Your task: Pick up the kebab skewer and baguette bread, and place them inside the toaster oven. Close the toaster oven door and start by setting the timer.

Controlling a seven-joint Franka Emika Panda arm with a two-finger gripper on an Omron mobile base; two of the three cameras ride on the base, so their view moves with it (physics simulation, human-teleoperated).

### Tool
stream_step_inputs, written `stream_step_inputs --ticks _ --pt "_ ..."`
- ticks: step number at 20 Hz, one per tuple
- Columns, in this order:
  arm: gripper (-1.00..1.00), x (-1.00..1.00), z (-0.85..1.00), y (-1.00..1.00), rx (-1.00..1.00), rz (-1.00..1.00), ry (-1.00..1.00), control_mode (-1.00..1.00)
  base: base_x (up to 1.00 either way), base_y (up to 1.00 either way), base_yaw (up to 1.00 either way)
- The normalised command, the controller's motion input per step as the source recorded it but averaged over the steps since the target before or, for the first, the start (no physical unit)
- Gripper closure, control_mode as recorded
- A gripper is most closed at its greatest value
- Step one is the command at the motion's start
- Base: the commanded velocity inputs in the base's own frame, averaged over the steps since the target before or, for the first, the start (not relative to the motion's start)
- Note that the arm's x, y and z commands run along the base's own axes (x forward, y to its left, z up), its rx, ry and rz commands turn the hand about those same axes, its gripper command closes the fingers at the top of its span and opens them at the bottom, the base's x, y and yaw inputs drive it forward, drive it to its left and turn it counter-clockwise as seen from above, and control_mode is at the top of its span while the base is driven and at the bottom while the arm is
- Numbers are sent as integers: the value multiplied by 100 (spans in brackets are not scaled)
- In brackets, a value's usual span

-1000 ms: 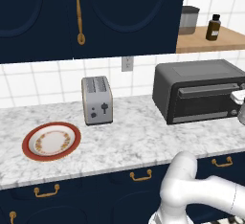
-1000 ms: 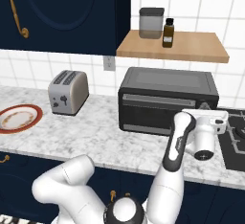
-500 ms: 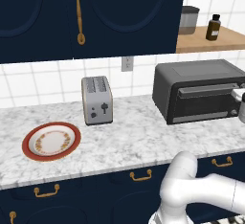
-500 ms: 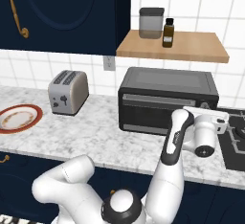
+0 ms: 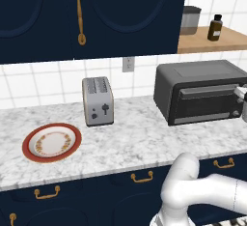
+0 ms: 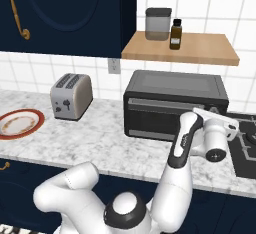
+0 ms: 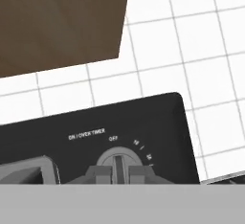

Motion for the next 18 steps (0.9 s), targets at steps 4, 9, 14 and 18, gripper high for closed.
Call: stream_step_inputs --ticks 4,9,14,18 --pt "100 29 3 38 39 -10 0 -100 0 0 0" --pt "100 24 0 38 38 -10 -4 -100 0 0 0" --pt "100 29 5 24 37 -8 -5 -100 0 0 0" --pt "100 22 16 9 39 -5 -4 -100 0 0 0"
